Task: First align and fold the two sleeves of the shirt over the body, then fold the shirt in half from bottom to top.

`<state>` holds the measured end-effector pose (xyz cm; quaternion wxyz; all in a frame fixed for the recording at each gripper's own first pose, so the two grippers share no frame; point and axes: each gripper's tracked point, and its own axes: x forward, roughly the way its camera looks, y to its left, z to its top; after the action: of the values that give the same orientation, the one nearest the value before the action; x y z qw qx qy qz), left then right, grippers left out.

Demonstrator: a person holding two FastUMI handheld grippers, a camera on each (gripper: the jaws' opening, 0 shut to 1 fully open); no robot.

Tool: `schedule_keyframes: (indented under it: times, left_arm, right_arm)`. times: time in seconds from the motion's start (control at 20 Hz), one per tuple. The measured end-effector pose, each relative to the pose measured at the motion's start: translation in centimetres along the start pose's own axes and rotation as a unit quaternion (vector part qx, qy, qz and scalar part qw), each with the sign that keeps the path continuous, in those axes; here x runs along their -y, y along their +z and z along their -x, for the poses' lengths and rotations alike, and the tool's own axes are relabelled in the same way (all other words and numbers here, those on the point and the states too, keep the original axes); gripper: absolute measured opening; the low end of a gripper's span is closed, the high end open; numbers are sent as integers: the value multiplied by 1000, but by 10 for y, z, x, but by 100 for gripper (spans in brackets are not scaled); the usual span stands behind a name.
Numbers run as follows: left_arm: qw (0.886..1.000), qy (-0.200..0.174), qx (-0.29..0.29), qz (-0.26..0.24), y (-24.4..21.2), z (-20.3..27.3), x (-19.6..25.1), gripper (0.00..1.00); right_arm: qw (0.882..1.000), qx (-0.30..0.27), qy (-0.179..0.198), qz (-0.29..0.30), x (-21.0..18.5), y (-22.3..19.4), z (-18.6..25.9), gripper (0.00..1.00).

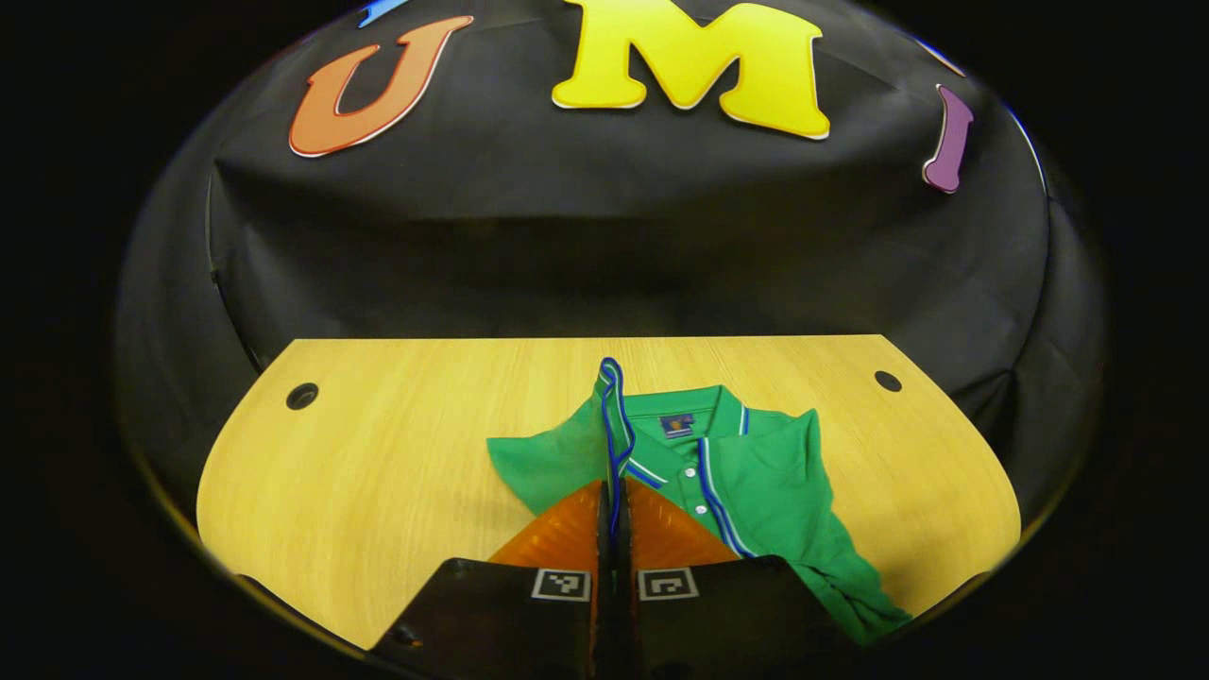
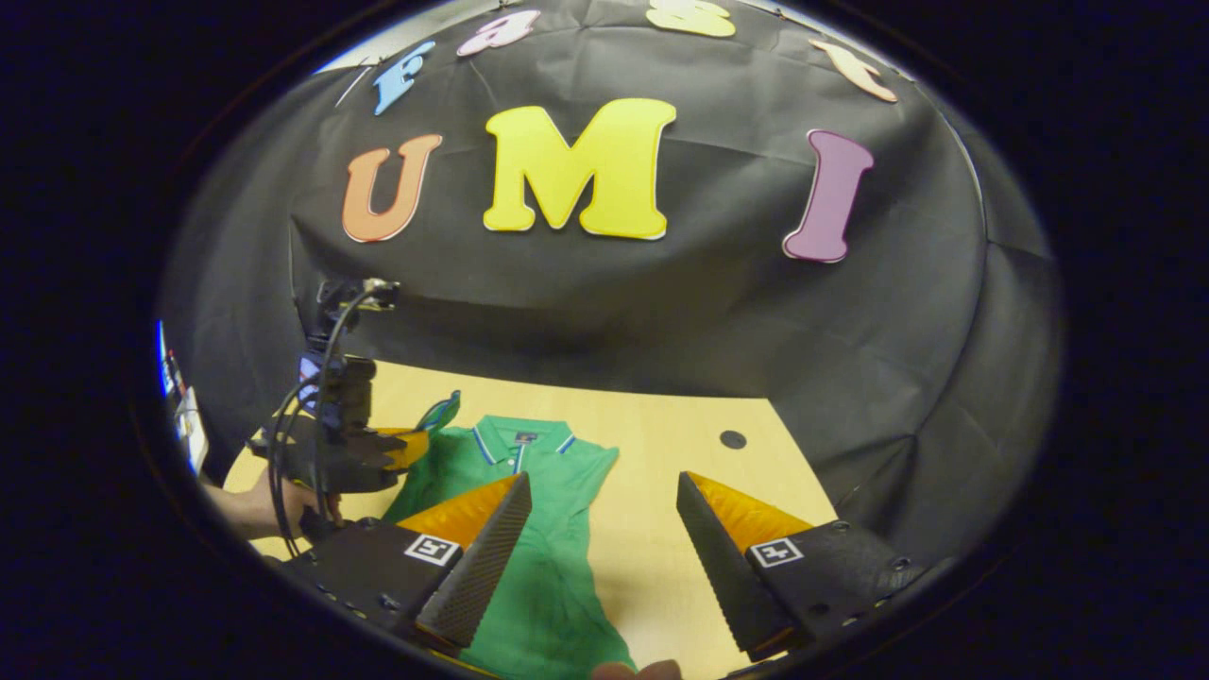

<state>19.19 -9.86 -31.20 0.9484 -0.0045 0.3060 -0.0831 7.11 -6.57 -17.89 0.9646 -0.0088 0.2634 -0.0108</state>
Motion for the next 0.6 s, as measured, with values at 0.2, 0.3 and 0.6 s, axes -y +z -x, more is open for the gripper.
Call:
schedule_keyframes:
  times: [0.2, 0.3, 0.6]
  left_arm:
    - [999, -14, -15, 32, -11, -4, 24, 15]
    - [999, -9, -3, 33, -6, 4, 21, 45]
    - [997, 23, 64, 20, 30, 66, 2, 100]
  right_arm:
    - [1000, 2, -9, -4, 18, -5, 8, 96]
    - [1000, 4, -10, -12, 23, -8, 11, 96]
    - [999, 39, 4, -16, 20, 7, 31, 95]
